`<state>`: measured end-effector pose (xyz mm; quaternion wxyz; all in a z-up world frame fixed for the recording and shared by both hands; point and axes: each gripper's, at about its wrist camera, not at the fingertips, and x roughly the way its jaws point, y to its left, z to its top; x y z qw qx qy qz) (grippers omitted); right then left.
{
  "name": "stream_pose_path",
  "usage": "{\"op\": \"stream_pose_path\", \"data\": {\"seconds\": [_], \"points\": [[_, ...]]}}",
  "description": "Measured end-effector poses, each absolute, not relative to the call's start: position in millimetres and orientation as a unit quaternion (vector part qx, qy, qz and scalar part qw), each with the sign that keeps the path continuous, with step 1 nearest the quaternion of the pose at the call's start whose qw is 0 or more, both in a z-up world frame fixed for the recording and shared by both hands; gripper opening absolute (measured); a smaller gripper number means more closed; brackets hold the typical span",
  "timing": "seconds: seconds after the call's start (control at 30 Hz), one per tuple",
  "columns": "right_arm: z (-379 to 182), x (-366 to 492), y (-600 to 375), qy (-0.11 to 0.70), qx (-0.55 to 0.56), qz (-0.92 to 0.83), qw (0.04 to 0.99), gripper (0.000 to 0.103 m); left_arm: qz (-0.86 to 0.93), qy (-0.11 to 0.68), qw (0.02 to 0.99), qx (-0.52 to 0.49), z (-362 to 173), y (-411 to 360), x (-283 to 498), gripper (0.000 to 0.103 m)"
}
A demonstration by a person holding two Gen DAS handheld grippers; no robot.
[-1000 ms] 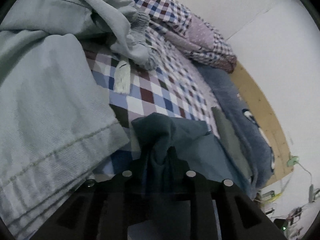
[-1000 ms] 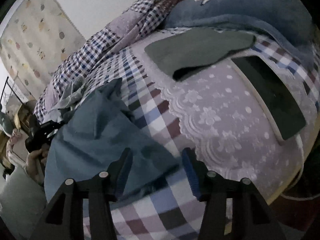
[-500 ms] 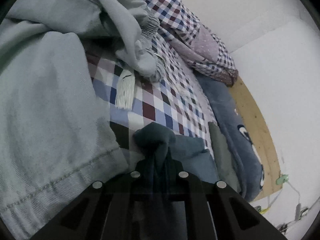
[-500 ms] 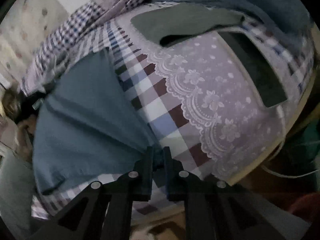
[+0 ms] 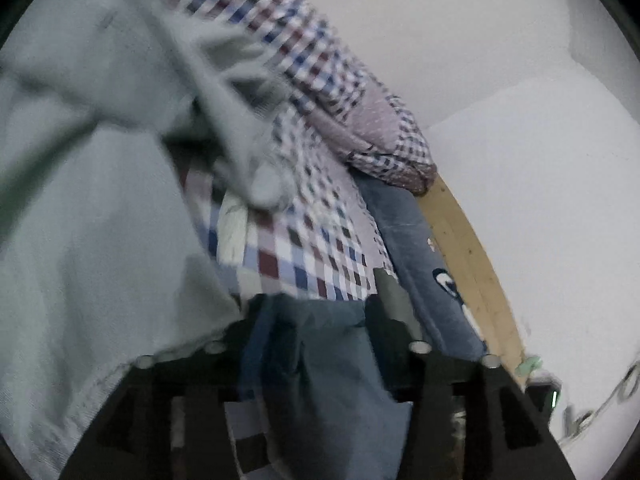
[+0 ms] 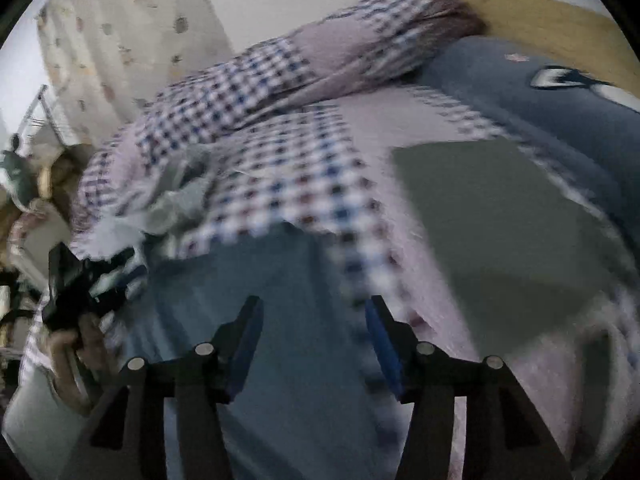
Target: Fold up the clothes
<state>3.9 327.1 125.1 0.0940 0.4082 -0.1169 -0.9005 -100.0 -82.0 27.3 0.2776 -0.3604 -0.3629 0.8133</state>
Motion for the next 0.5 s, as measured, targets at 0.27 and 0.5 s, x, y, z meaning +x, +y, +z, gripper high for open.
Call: {"op": "stream_pose_path", "data": {"seconds": [0.27, 0.5], "points": [[67.7, -114.7, 338.0, -0.176, 0.46, -0.861, 0.124, 0.058, 0.865, -0.217, 0.25, -0.378, 49.6, -57.2, -106.2, 0.055], [37.1, -139.9, 340.3, -0.216, 0.472, -0.844, 0.137, 0.058, 0.836, -0.252, 0.241, -0.423, 61.3, -66.3, -119.1, 0.055]]}}
